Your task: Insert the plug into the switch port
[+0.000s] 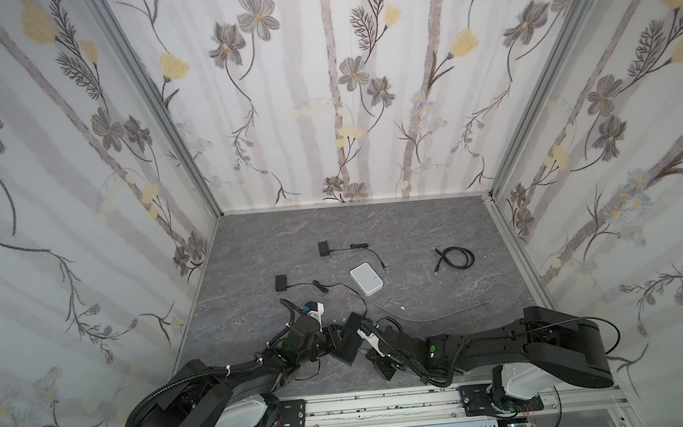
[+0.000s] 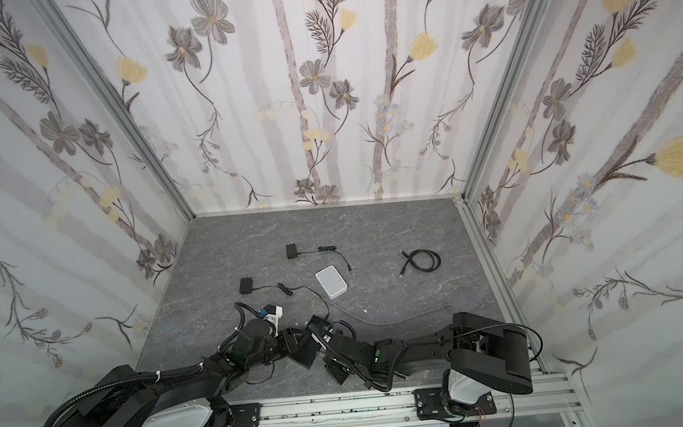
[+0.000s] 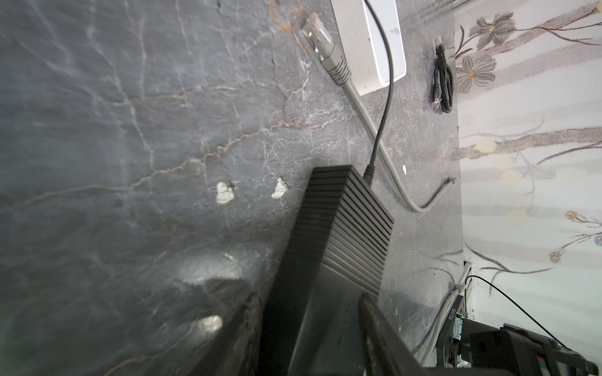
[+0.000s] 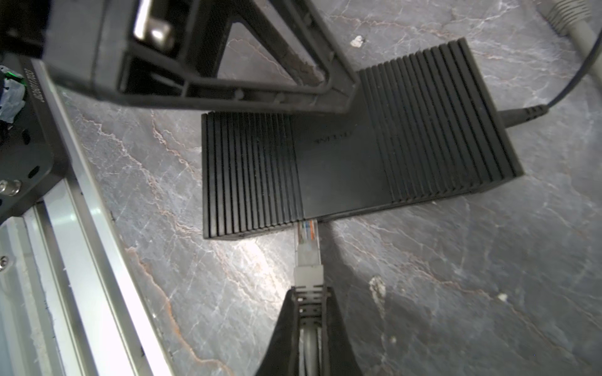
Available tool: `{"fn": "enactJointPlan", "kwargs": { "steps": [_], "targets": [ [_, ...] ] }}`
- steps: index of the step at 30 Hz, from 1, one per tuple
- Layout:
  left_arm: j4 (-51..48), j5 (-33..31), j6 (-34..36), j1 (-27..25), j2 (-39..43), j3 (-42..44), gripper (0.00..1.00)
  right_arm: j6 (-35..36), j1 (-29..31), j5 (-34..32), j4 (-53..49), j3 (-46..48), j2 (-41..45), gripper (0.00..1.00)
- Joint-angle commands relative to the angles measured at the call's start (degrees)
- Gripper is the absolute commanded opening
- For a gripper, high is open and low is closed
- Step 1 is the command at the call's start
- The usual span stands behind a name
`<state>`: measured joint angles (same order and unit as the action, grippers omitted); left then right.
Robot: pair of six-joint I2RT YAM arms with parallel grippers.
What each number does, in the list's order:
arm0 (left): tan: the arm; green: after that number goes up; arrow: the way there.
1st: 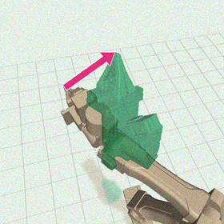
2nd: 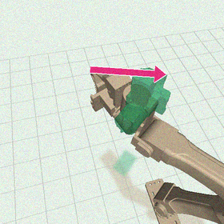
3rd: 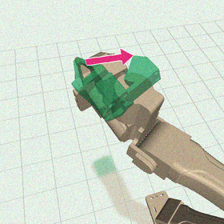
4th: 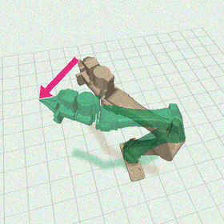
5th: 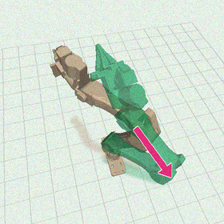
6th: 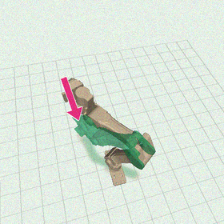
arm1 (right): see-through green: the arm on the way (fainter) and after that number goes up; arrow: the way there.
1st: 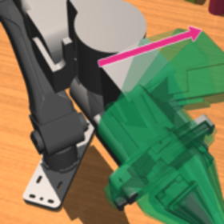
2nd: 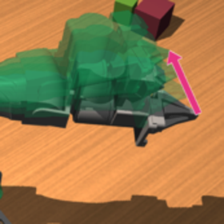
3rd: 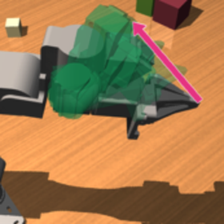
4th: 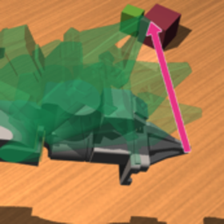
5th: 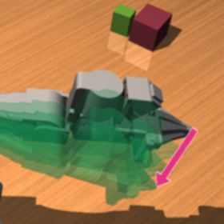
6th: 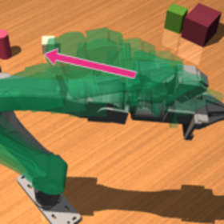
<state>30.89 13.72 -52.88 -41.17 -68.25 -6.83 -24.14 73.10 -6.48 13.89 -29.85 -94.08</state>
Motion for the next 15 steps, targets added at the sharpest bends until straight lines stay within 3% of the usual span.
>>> {"fn": "enactJointPlan", "kwargs": {
  "steps": [1,15],
  "targets": [
    [-1.5,1.8,-2.0,-0.4,-0.3,0.0,0.49,-0.6,-0.1,-2.9,3.9,0.1,0.4,0.00],
    [3.2,0.9,-3.7,-2.6,-3.5,0.6,0.41,2.7,-0.1,-3.0,10.3,4.5,6.1,0.00]
  ]
}}
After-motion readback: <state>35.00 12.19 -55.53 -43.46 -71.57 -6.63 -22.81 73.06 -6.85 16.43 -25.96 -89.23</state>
